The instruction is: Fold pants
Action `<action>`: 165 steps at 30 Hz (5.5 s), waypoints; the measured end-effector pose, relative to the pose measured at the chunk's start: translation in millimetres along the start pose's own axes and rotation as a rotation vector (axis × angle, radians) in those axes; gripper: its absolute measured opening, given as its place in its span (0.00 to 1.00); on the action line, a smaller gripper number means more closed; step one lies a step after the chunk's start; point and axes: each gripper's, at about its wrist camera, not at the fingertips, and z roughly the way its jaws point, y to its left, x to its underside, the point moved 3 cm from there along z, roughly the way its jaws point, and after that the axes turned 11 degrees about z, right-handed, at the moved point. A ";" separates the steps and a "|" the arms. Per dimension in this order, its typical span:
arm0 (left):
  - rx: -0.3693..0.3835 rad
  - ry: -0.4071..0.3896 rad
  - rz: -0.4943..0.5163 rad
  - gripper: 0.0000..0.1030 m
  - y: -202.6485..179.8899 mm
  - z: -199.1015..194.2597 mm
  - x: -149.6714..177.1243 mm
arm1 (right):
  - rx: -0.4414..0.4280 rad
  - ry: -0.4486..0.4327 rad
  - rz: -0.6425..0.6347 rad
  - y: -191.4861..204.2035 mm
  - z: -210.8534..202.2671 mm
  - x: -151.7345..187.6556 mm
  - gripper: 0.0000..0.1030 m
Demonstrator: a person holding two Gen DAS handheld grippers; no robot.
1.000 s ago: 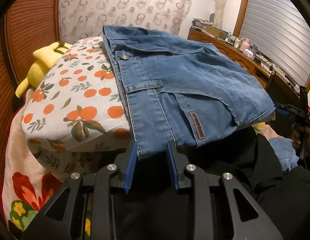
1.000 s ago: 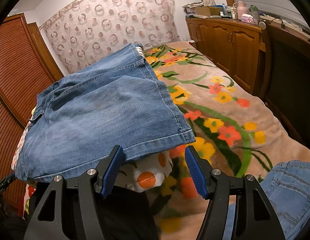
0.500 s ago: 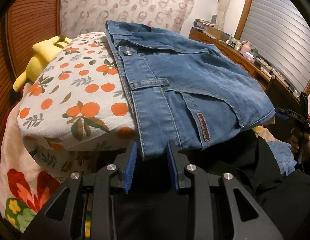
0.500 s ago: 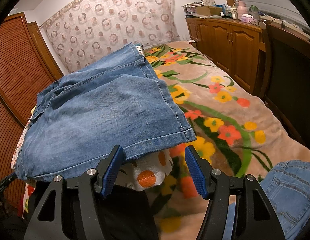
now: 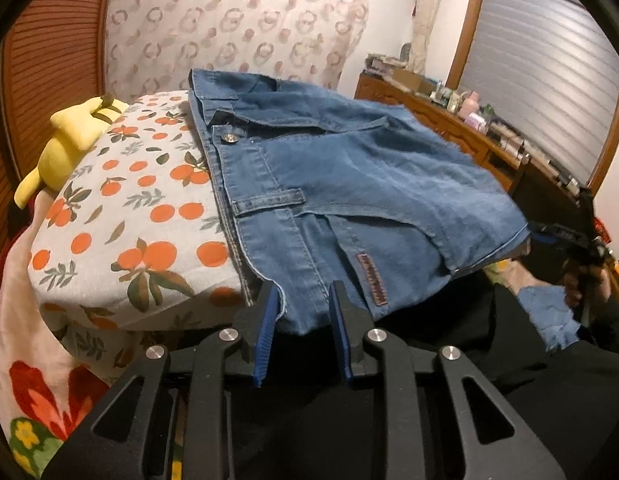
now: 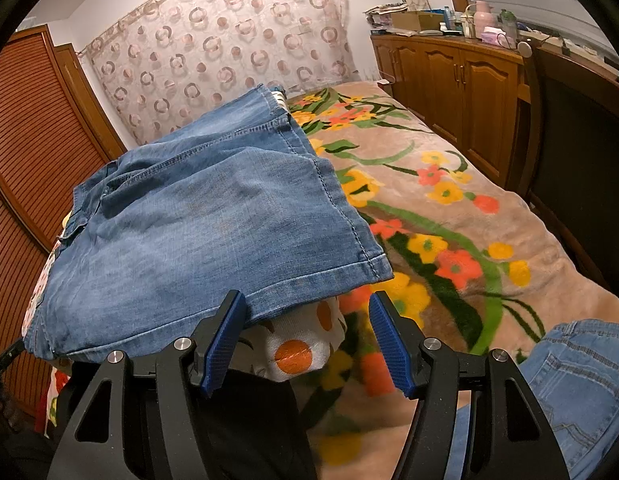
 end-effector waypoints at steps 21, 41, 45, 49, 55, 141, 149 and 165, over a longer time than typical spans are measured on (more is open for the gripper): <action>-0.032 -0.002 -0.022 0.03 2.6 -4.5 -6.1 | -0.091 0.027 0.138 -8.3 12.2 -1.1 0.64; -0.058 -0.069 0.004 0.02 -1.9 -21.1 -29.6 | -0.091 -0.047 0.115 0.8 4.7 -12.3 0.09; -0.069 -0.094 0.022 0.02 -4.5 -27.8 -41.4 | -0.104 -0.099 0.082 14.1 -10.8 -22.8 0.07; -0.085 -0.126 0.035 0.02 -1.1 -35.2 -59.2 | -0.119 -0.153 0.029 29.9 -24.4 -40.9 0.06; -0.116 -0.170 0.054 0.02 11.8 -37.5 -100.3 | -0.139 -0.224 -0.047 50.4 -32.9 -76.5 0.06; -0.007 0.108 0.311 0.42 40.9 274.6 -329.4 | -0.096 0.047 -0.367 130.9 236.4 -189.3 0.50; -0.074 0.162 0.317 0.42 56.8 304.7 -322.5 | 0.021 0.100 -0.328 106.6 249.7 -195.9 0.50; -0.049 0.159 0.340 0.44 56.5 312.2 -317.9 | -0.058 0.012 -0.297 115.1 276.4 -275.8 0.60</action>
